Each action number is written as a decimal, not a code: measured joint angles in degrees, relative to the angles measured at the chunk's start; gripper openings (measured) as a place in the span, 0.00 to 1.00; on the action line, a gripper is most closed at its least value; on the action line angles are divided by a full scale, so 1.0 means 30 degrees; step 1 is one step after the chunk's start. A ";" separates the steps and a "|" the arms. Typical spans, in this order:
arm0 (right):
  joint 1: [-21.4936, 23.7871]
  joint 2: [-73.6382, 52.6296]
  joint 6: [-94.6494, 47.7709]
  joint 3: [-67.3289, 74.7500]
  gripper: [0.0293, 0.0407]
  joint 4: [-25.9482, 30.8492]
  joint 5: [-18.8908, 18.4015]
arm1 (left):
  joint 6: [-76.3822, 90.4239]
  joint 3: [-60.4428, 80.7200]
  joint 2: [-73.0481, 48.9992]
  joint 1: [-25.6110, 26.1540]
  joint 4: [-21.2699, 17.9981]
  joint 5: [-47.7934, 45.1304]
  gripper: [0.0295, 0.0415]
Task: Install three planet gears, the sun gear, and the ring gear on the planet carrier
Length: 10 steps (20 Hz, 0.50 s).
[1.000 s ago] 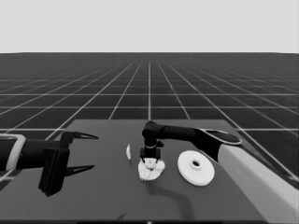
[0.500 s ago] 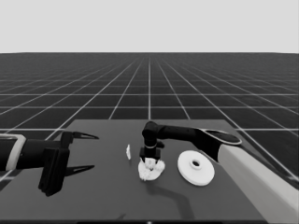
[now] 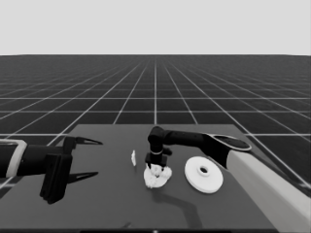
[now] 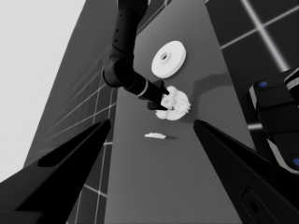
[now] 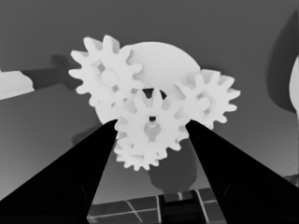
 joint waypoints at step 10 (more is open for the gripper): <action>-0.0061 -0.0017 0.2000 -0.0010 0.14 0.0001 -0.0003 | 0.0000 0.0000 0.0000 0.0000 0.0000 0.0000 0.75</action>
